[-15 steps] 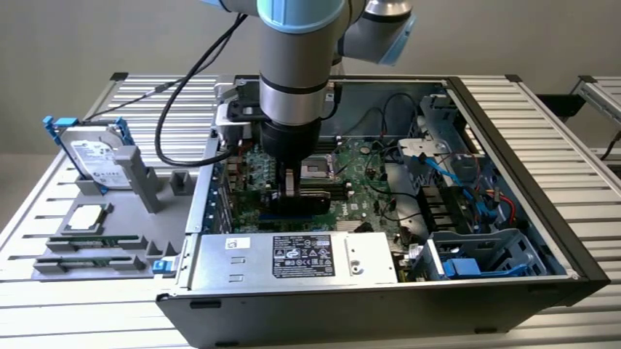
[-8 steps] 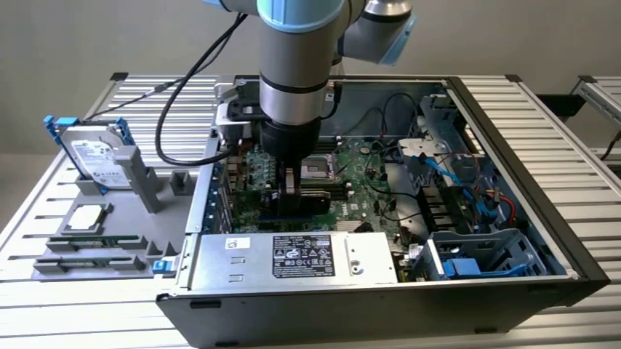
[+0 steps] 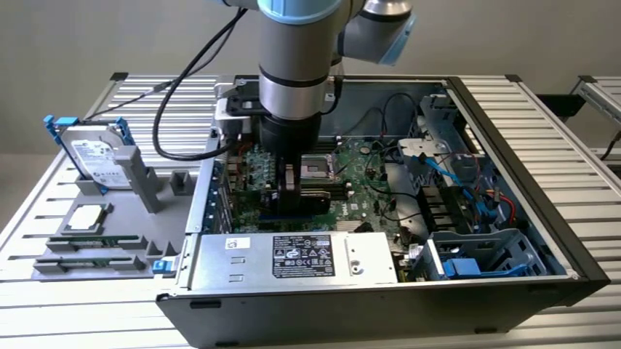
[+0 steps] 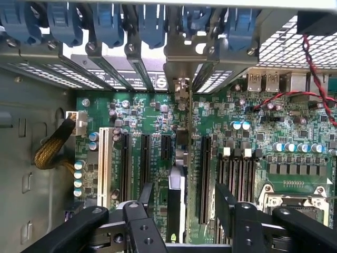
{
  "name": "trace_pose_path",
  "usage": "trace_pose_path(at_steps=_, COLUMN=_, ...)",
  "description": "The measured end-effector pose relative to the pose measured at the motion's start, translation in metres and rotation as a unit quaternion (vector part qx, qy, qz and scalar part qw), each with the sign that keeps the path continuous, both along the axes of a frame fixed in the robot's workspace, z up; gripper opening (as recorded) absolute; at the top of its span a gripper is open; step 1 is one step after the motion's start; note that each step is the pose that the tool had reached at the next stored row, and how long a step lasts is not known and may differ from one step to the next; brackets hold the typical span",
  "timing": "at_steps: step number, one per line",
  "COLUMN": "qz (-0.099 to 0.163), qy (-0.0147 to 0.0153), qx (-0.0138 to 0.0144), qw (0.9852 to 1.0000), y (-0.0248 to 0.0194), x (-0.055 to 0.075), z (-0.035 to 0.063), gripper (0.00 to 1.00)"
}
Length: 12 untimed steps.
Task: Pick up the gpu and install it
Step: 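Insert the gpu into the slot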
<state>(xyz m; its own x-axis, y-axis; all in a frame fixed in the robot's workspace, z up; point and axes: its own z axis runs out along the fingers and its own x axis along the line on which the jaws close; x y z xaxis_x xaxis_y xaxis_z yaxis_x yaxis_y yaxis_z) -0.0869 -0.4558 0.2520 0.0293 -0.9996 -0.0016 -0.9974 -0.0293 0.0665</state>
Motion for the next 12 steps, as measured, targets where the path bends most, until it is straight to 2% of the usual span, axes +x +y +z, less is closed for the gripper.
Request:
trace_pose_path(at_steps=6, qz=0.0, qy=0.0, qx=0.0, qw=1.0, y=0.0, x=0.0, z=0.0144, gripper=0.58)
trace_pose_path(at_steps=12, qz=0.0, qy=0.0003, qx=0.0, qw=1.0, y=0.0, x=0.0, z=0.0245, gripper=0.58)
